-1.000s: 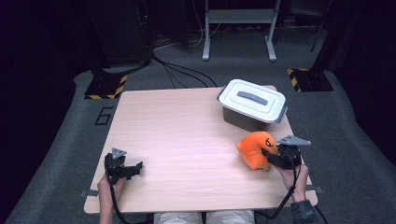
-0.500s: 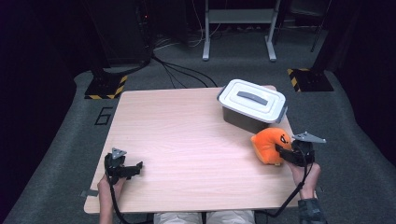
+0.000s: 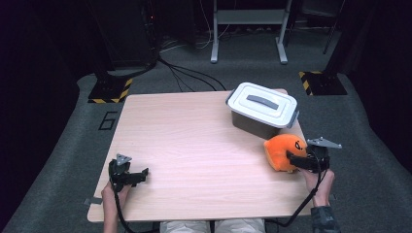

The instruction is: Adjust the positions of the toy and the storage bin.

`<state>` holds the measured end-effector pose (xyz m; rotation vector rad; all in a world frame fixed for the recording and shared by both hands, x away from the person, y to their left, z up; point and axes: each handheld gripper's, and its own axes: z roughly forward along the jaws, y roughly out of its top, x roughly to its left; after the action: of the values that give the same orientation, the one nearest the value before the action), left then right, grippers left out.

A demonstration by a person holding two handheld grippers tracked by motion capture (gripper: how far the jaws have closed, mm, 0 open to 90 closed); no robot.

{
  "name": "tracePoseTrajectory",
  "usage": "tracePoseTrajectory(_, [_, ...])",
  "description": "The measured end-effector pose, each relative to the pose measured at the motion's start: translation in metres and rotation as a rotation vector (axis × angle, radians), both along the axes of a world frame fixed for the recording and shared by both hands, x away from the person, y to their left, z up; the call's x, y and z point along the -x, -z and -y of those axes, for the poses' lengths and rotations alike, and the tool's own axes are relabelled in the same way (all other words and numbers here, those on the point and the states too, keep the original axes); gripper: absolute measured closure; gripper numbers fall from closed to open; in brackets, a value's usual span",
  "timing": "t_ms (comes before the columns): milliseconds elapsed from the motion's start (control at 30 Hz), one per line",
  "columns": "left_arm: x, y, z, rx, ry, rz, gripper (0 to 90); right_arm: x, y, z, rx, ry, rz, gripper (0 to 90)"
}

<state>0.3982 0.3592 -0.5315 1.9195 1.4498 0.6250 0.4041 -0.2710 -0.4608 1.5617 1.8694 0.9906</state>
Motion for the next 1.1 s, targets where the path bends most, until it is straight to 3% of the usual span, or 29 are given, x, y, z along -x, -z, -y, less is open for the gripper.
tracePoseTrajectory(233, [0.0, 0.0, 0.0, 0.0, 0.0, -0.001, 5.7, 0.011, -0.015, -0.005, 0.003, -0.01, 0.063, 11.9])
tracePoseTrajectory(400, [-0.001, 0.0, 0.0, -0.002, 0.004, 0.003, 5.6, 0.02, -0.029, -0.019, 0.023, -0.078, 0.095, 7.0])
tracePoseTrajectory(600, [0.0, 0.0, 0.001, 0.0, -0.011, -0.002, 5.5, 0.031, -0.033, -0.048, 0.031, -0.176, 0.117, 3.7])
tracePoseTrajectory(700, [0.001, 0.0, 0.003, -0.002, -0.026, -0.003, 5.2, 0.035, -0.028, -0.07, 0.039, -0.241, 0.12, 2.6])
tracePoseTrajectory(900, [-0.002, -0.001, 0.003, -0.008, 0.003, -0.01, 3.6, 0.037, -0.012, -0.101, 0.043, -0.341, 0.104, 1.1])
tracePoseTrajectory(1000, [-0.004, -0.004, 0.006, -0.018, 0.002, -0.05, 3.0, 0.035, 0.003, -0.119, 0.05, -0.403, 0.081, 0.8])
tracePoseTrajectory(1100, [-0.009, -0.008, 0.011, 0.034, 0.019, -0.053, 2.9, 0.032, 0.019, -0.132, 0.049, -0.448, 0.051, 0.5])
